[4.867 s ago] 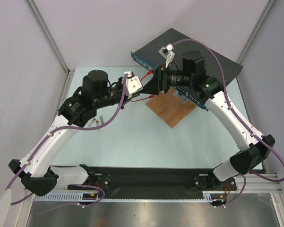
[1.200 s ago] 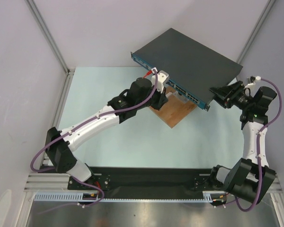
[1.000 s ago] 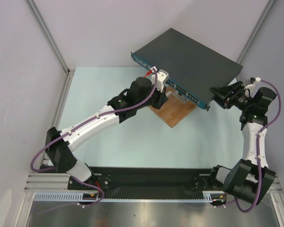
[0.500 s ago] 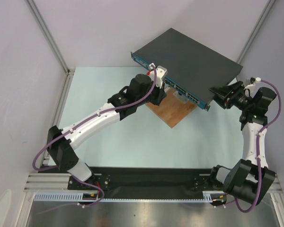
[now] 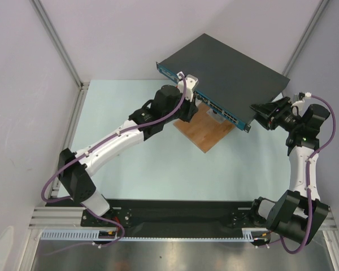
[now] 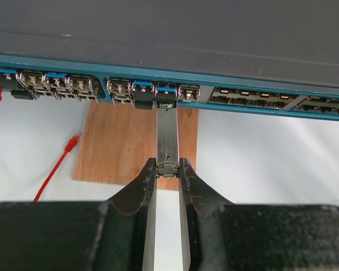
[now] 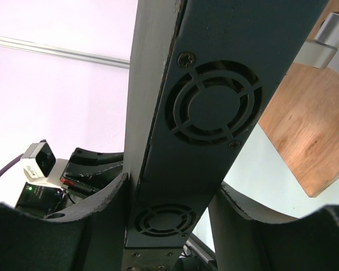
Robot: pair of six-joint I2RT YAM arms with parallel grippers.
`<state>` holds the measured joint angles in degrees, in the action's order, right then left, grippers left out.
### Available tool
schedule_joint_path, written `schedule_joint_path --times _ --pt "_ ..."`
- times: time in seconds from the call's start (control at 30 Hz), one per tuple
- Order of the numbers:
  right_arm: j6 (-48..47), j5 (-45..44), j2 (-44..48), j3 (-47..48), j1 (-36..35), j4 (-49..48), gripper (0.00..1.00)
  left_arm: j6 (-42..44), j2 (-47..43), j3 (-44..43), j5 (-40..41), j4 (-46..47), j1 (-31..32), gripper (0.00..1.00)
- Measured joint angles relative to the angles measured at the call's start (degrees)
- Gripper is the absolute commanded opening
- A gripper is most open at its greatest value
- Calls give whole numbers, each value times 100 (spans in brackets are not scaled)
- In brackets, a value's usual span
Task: Insert the plug into the switch port
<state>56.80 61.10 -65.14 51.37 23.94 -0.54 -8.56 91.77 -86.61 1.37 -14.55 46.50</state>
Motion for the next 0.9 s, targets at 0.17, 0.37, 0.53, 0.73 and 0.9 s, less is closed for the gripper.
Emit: schedule_joint_path --times 0.17,0.37,0.53,0.73,0.9 --pt "0 0 0 0 0 0 0 0 63 -22 -2 28 -4 0" --pt "0 -7 0 0 0 0 0 2 155 -22 -7 -17 -15 0" --pt "0 -9 2 0 0 0 0 4 160 -24 -26 -20 -33 0" --pt "0 -9 0 0 -7 2 0 4 162 -144 -90 -105 -72 0" --pt "0 -17 0 0 -11 2 0 2 162 -197 -116 -120 -83 0"
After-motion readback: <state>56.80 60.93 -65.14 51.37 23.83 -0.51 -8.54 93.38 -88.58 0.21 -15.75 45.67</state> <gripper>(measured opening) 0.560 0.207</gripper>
